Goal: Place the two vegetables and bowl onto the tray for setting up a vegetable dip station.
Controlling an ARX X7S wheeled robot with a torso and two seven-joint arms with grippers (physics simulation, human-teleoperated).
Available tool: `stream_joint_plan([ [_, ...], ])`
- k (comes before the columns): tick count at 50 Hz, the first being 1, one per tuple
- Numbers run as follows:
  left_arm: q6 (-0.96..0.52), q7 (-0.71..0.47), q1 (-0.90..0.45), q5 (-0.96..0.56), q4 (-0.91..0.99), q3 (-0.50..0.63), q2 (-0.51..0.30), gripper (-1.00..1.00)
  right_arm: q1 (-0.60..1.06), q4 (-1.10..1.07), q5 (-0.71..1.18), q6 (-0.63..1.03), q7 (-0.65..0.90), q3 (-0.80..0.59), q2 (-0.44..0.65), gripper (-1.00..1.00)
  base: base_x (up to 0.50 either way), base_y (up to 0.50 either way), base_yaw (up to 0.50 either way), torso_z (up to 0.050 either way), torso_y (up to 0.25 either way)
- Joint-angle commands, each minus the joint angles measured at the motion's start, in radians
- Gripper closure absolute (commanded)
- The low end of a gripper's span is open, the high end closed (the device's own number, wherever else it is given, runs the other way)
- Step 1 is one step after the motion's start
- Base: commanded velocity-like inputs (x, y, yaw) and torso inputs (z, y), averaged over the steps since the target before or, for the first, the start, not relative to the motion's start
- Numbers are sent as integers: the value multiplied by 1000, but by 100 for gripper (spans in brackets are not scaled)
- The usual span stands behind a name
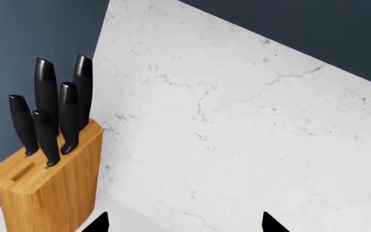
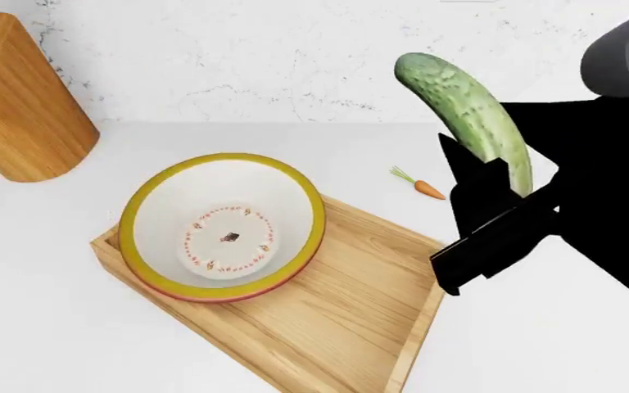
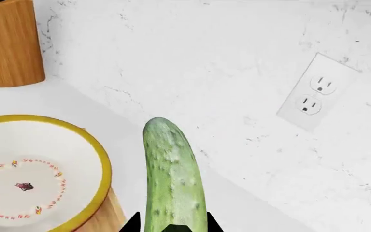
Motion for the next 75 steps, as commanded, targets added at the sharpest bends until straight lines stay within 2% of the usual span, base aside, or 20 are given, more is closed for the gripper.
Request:
stream_joint_plan([
  [1, -10, 8, -10, 8, -7, 1, 1, -100, -81, 0, 75, -107, -23, 0, 21, 100, 0, 0, -3, 0, 0],
  [7, -10, 9, -9, 9, -5, 2, 3, -100, -254, -33, 41, -378, 74, -6, 19, 100, 0, 0, 0, 0, 0],
  [17, -7, 9, -8, 6, -1, 0, 1, -100, -463, -52, -39, -659, 169, -21, -19, 100, 0, 0, 0, 0, 0],
  [28, -7, 12, -3, 7, -4, 3, 2, -100, -567, -146, -101, -912, 296, 2, -130, 100, 0, 0, 0, 0, 1],
  [31, -5, 15, -1, 6, -2, 2, 1, -100, -567, -185, -119, -981, 393, -1, -171, 100, 0, 0, 0, 0, 0],
  [33, -7, 14, -3, 5, -4, 2, 0, -100, -553, -195, -112, -985, 402, -12, -177, 100, 0, 0, 0, 0, 0],
  [39, -4, 14, 1, 7, -2, 3, 3, -100, -367, -270, -121, -1202, 415, -259, -134, 100, 0, 0, 0, 2, 0],
  [44, -4, 14, 3, 9, 0, 4, 3, -100, -309, -323, -174, -1330, 415, -422, -90, 100, 0, 0, 0, 0, 0],
  [48, -6, 11, 0, 7, 1, 4, 6, -100, -285, -353, -211, -1386, 414, -526, -97, 100, 0, 0, 0, 0, 0],
  [52, -7, 11, 1, 9, 1, 5, 5, -100, -302, -356, -231, -1386, 415, -544, -119, 100, 0, 0, 0, 0, 0],
  [63, -8, 12, -1, 8, 0, 5, 6, -100, -132, -356, -164, -1445, 416, -668, -210, 100, 0, 0, 0, 0, 0],
  [75, -6, 13, 0, 6, 1, 4, 3, -100, -210, -326, -239, -1417, 380, -703, -196, 100, 0, 0, 0, 0, 0],
])
